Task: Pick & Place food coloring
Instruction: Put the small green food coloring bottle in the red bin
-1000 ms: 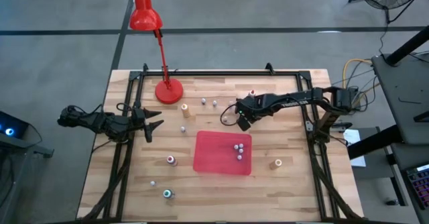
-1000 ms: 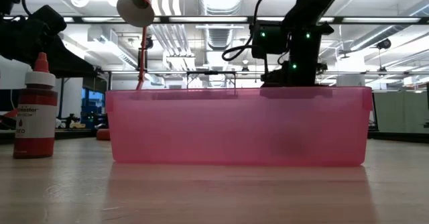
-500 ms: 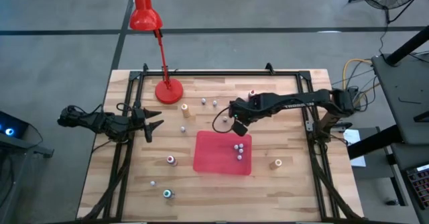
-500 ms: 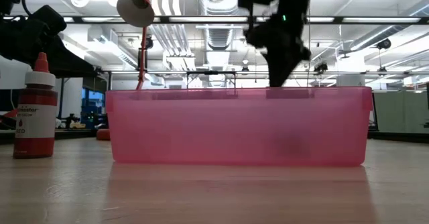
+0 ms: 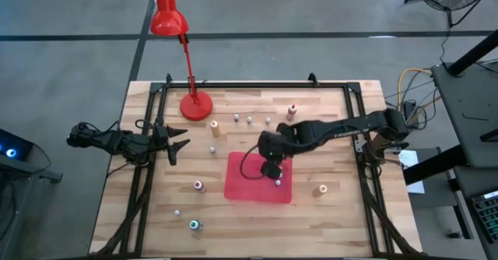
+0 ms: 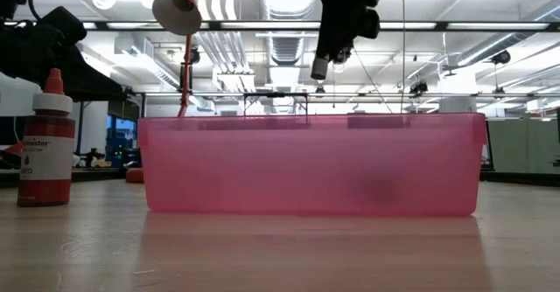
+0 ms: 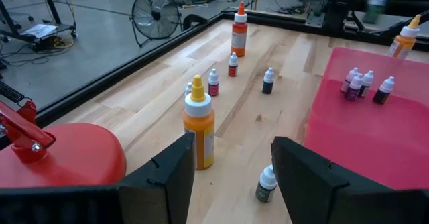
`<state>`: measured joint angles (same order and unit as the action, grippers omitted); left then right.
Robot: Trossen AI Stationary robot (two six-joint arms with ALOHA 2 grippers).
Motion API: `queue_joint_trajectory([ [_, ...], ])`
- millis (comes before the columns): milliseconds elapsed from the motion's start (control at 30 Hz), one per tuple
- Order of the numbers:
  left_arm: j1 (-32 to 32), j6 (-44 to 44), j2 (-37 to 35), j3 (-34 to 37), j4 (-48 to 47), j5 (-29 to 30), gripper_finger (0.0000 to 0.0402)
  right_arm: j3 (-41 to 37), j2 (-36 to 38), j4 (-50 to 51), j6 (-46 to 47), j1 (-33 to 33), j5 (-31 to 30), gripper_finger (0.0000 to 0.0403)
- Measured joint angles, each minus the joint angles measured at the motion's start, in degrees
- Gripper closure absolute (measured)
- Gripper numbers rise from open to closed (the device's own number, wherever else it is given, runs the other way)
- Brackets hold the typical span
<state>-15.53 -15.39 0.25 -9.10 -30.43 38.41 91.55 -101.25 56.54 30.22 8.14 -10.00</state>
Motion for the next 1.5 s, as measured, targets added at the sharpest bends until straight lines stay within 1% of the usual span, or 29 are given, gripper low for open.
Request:
queue_joint_trajectory([
  [100,0.00,0.01,0.00,0.00,0.01,0.00,0.0232,0.46,-1.60,-0.04,0.37,2.34,0.26,0.0346],
  [333,0.00,0.00,0.00,0.00,-0.01,0.00,0.0232,0.57,-5.83,-0.14,-5.15,7.24,1.75,0.0346],
  [533,0.00,0.01,0.00,0.00,0.01,0.00,0.0232,0.35,-9.21,-0.57,-14.73,9.73,1.62,0.0346],
  [733,0.02,0.01,0.00,0.00,0.01,0.02,0.0232,-0.30,-11.12,-0.48,-22.94,9.78,1.24,0.0346],
  [1067,0.02,0.01,0.00,0.01,0.01,0.02,0.0232,-4.64,-12.18,-2.08,-34.81,9.05,0.92,0.0346],
  [1500,0.00,0.00,0.00,0.00,0.01,0.00,0.0232,-5.11,-11.96,-3.87,-43.91,9.10,1.65,0.0346],
])
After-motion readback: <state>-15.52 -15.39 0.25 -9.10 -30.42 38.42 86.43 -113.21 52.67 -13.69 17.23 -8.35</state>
